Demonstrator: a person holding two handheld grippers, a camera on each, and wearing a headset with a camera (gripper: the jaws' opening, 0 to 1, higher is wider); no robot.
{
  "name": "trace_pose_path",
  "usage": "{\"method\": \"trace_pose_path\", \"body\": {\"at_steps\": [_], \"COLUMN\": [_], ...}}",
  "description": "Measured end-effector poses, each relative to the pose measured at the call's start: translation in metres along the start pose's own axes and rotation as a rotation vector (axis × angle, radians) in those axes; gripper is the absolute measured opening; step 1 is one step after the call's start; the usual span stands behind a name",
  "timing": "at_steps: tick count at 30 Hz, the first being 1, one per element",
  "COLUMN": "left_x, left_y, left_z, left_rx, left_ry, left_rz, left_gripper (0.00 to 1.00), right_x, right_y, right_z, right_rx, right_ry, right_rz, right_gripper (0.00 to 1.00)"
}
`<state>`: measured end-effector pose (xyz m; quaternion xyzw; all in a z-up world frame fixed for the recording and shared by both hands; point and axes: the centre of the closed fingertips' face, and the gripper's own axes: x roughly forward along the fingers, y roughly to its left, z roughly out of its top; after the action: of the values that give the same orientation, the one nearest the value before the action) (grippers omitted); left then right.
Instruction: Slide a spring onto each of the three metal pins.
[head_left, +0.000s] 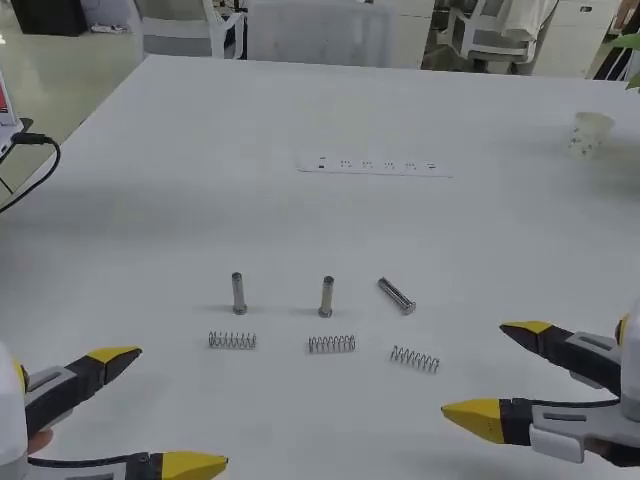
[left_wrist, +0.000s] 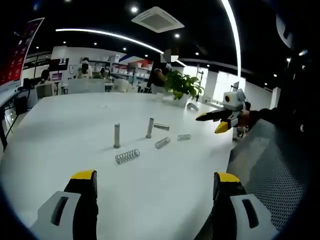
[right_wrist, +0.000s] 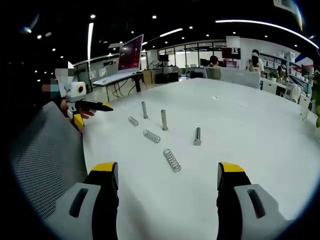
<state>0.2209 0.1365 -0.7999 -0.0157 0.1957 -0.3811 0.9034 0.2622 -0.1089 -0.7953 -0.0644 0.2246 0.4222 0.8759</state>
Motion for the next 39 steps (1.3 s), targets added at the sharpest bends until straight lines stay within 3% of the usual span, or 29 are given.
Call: {"method": "trace_pose_path", "body": {"at_steps": [11,25,39], "left_x": [0.000,-0.001,-0.003], "left_y": [0.000,0.001,0.000], "left_z": [0.000,-0.001,-0.001], "left_rx": [-0.004,-0.012,-0.012], "left_ry": [-0.006,-0.011,-0.007], "left_rz": [0.001,0.009,0.011], "left_gripper": [0.93,0.93,0.93], "right_x": [-0.002,-0.003,0.005], "right_y": [0.001,-0.008,-0.025], "right_z": [0.000,0.005,0.029], "right_rx": [0.001,-0.018,-0.073], "right_ry": [0.006,0.019,0.024], "right_rz": [-0.005,-0.011,-0.020], "right_gripper": [0.81,0.80,0.78]}}
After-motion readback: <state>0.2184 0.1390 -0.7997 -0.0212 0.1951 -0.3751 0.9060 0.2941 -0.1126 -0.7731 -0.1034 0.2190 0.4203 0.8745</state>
